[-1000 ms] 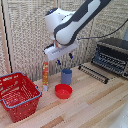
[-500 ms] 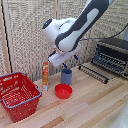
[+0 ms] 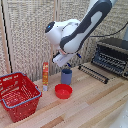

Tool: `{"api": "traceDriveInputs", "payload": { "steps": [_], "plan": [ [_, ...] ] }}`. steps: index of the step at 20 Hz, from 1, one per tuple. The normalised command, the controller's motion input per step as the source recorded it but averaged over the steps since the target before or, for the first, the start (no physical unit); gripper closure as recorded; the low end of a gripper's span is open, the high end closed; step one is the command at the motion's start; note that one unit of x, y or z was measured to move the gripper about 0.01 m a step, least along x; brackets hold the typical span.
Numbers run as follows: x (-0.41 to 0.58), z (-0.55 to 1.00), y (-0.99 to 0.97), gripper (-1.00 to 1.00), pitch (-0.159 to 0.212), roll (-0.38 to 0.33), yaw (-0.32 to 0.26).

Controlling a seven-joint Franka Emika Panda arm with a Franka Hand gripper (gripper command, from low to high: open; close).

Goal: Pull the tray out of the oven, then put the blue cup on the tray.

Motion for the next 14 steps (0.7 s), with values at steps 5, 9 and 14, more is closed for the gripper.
{"api": "traceDriveInputs", "payload": {
  "steps": [5,9,14],
  "plan": [
    [-0.082,0.03,-0.56,-1.00,-0.043,-0.171,0.157],
    [-0.229,0.11,-0.68,-1.00,-0.092,-0.158,0.115],
    [-0.207,0.02,-0.84,-1.00,-0.081,-0.120,0.074]
  ]
}}
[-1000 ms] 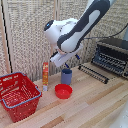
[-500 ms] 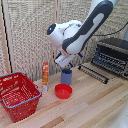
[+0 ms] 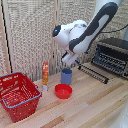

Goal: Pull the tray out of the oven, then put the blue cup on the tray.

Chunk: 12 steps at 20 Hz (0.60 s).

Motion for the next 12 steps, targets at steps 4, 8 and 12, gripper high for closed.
{"api": "traceDriveInputs", "payload": {
  "steps": [4,8,12],
  "plan": [
    [-0.096,-0.05,-0.91,-1.00,-0.038,-0.107,0.057],
    [-0.022,-0.14,-0.91,-1.00,-0.011,-0.107,0.059],
    [0.025,-0.24,-0.89,-1.00,0.002,-0.095,0.074]
  ]
}}
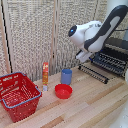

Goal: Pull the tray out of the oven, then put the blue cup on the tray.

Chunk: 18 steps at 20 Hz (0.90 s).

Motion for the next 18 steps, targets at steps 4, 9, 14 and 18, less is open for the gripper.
{"api": "traceDriveInputs", "payload": {
  "steps": [4,9,14,18],
  "plan": [
    [0.154,-0.33,-0.90,-1.00,0.027,-0.073,0.074],
    [0.195,-0.21,-0.89,-1.00,0.006,-0.050,0.041],
    [0.345,-0.18,-0.71,-1.00,0.048,-0.005,0.046],
    [0.303,-0.10,-0.40,-1.00,0.052,0.008,0.022]
  ]
}}
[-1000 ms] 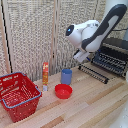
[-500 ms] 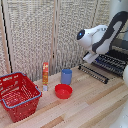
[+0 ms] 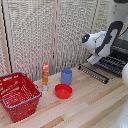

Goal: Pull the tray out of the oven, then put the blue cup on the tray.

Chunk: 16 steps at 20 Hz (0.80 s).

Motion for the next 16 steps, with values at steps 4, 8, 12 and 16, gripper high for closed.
{"api": "traceDriveInputs", "payload": {
  "steps": [4,8,12,16],
  "plan": [
    [0.122,-0.02,-0.42,-1.00,0.005,0.000,0.014],
    [0.040,0.00,-0.39,1.00,0.000,0.000,0.032],
    [0.008,0.00,-0.28,1.00,0.000,0.003,0.009],
    [0.000,0.00,-0.15,1.00,0.000,0.010,0.000]
  ]
}}
